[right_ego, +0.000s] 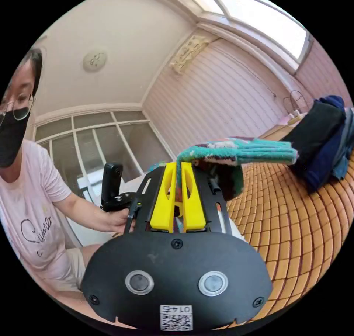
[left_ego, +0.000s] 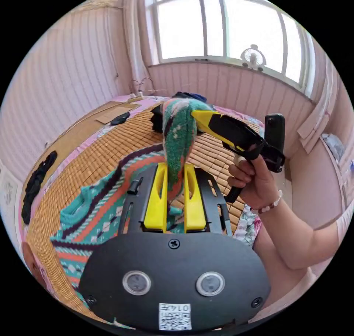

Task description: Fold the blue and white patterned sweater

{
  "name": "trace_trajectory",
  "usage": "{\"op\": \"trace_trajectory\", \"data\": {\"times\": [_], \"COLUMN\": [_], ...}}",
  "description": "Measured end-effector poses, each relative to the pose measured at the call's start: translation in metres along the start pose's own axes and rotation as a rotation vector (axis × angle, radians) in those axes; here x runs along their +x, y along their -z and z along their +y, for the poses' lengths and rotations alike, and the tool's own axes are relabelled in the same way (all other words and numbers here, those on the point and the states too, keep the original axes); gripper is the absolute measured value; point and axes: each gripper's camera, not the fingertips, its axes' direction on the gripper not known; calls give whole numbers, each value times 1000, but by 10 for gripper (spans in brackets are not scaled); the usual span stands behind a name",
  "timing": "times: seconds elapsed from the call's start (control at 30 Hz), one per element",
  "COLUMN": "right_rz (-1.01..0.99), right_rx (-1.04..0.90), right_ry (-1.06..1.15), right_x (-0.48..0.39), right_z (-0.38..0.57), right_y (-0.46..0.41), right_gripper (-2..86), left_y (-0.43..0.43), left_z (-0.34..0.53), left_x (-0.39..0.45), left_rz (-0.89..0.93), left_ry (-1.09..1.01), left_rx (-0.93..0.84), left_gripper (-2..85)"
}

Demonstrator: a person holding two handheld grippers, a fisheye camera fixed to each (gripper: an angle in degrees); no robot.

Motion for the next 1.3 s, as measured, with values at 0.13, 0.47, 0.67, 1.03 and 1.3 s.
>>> {"op": "trace_trajectory", "data": {"times": [0.13, 0.47, 0.67, 1.03, 1.3], "right_rz": [-173, -17, 394, 516, 351], "right_rx": [-514, -508, -660, -854, -568], "right_ry": [75, -88, 241, 80, 22], "right_x": [-27, -31, -99, -98, -88], "right_z": [32, 70, 72, 104, 39], "right_y": [-107, -130, -171, -231, -237], "right_gripper": [-3, -2, -3, -9, 44], "left_y": [37, 101, 72, 50, 118], "left_z": [95, 210, 198, 244, 245], "left_x": [-59, -122, -132, -128, -239], "left_rz": [-78, -235, -204, -214, -243], "left_ry": [335, 772, 717, 632, 651], "left_rx": [-114, -322, -293, -227, -57], "left_gripper": [69, 51, 99, 100, 96]}}
